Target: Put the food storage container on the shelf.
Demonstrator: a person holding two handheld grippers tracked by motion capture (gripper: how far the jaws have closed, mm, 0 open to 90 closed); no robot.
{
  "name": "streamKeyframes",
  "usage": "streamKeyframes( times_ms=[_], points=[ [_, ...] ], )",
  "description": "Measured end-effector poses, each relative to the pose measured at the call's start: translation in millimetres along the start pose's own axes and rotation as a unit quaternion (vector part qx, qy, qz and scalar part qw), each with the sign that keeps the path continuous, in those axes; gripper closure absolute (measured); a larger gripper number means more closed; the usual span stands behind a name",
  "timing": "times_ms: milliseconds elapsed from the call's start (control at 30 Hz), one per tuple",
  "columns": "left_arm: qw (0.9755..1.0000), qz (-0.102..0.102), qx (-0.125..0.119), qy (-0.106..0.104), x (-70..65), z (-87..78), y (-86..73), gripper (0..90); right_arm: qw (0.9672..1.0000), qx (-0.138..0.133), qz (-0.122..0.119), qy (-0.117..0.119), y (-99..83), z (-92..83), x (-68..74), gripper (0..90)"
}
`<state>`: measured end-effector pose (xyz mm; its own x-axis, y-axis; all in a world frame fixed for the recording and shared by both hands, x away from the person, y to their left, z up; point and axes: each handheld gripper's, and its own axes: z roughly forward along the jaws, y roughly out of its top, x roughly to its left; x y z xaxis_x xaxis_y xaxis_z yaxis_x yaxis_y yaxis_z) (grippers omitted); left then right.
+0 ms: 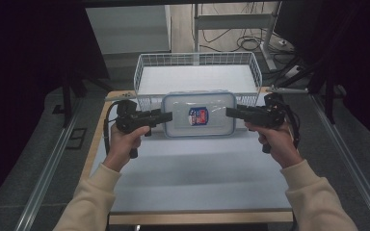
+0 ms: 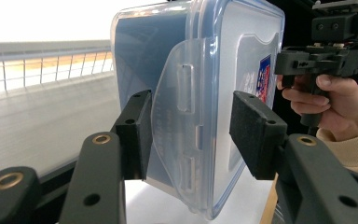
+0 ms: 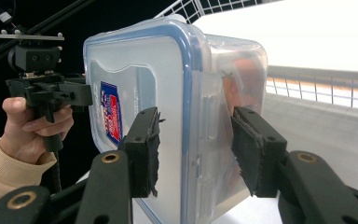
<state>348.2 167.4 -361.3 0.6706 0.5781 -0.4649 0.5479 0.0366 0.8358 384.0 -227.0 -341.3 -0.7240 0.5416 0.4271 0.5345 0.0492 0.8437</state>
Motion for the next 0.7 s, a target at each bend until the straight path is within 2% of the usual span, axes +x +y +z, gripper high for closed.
streamKeyframes(
  times_ms=[700],
  points=[
    [0.9999, 0.009, -0.009, 0.005, 5.6, 2.4, 45.0, 50.7, 0.9999, -0.009, -0.003, 0.004, 43.5, 6.6, -7.0, 52.6]
  ],
)
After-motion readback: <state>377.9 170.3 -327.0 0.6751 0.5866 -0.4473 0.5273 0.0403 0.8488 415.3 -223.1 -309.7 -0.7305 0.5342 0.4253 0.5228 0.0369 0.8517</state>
